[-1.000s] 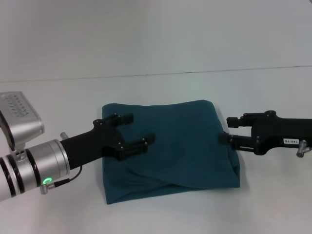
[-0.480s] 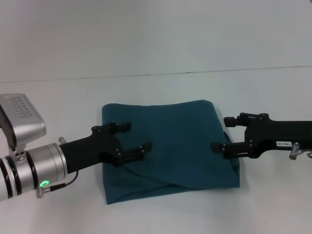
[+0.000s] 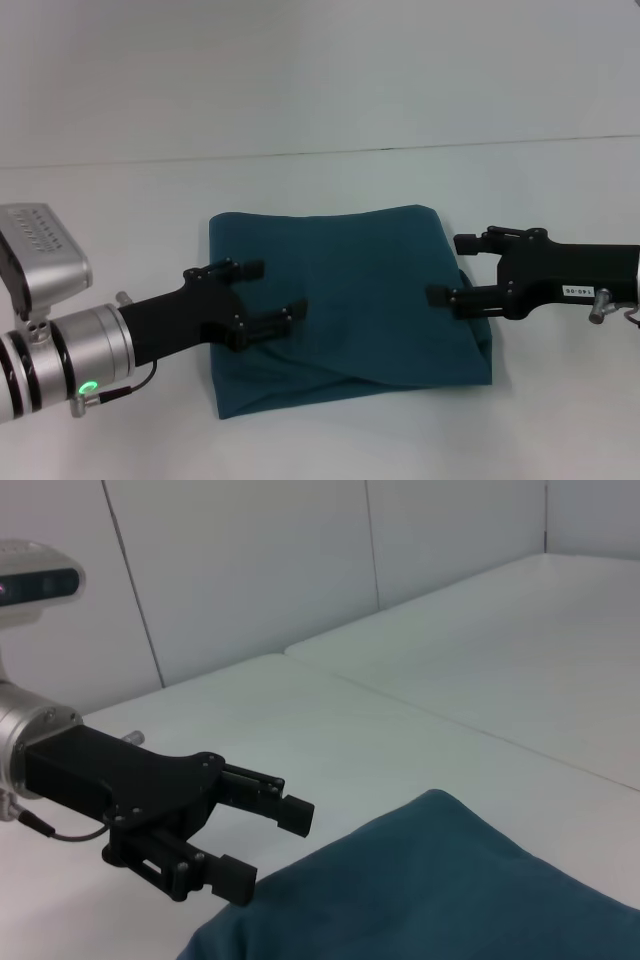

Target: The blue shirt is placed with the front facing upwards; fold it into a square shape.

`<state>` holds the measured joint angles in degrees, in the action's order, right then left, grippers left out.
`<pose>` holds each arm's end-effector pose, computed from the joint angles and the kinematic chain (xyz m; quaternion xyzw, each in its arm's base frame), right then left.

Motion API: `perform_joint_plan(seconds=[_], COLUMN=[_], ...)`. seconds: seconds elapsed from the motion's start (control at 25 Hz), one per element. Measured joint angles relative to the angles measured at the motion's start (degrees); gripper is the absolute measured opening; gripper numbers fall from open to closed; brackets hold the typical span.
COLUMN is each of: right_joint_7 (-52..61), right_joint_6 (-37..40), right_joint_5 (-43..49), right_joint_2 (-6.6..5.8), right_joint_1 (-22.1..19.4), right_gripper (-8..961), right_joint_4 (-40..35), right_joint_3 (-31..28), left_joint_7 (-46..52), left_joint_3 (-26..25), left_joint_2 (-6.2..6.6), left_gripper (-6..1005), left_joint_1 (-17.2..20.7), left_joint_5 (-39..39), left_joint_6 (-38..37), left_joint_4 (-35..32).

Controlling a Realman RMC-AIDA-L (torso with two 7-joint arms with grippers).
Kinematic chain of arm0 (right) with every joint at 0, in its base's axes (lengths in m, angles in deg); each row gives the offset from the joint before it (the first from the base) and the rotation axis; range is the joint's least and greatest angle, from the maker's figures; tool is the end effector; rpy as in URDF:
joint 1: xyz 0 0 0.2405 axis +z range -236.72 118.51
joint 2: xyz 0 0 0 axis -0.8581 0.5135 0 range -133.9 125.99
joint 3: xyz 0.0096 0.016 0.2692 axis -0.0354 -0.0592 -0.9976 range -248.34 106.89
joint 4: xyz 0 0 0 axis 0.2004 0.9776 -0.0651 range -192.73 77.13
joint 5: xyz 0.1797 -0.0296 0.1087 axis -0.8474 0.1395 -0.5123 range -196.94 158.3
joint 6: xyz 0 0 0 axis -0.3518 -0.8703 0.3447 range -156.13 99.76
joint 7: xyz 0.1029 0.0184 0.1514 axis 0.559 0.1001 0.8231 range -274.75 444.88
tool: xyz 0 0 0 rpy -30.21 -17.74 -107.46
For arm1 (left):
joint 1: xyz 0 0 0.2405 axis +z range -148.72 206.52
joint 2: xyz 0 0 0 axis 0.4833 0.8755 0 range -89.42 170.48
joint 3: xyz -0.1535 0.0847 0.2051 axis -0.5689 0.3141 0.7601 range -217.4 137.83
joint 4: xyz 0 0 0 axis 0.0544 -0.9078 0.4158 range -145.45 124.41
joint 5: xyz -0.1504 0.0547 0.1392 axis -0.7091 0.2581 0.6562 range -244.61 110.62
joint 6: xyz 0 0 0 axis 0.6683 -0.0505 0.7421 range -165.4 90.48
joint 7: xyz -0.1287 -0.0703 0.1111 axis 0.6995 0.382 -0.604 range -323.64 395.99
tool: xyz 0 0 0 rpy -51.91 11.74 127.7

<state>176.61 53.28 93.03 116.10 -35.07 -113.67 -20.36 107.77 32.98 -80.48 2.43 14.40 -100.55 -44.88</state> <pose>0.2583 0.3671 -0.0148 -0.9371 0.2231 0.1789 0.2000 -0.2366 0.3710 -0.1022 -0.9193 -0.2148 -0.2561 0.2077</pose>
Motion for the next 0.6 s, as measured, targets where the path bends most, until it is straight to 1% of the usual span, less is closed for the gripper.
perform_joint_plan(seconds=[0.6], right_joint_7=[-0.61], right_joint_6=[0.01], right_joint_5=[-0.56], right_joint_2=[-0.01], right_joint_1=[-0.52], right_gripper=[945], right_joint_4=[1.11], right_joint_3=[0.09], left_joint_7=[0.03], left_joint_3=[0.37], left_joint_2=[-0.21], left_gripper=[851], left_joint_1=[0.37], left_joint_5=[-0.01], left_joint_6=[-0.54], left_joint_4=[-0.01])
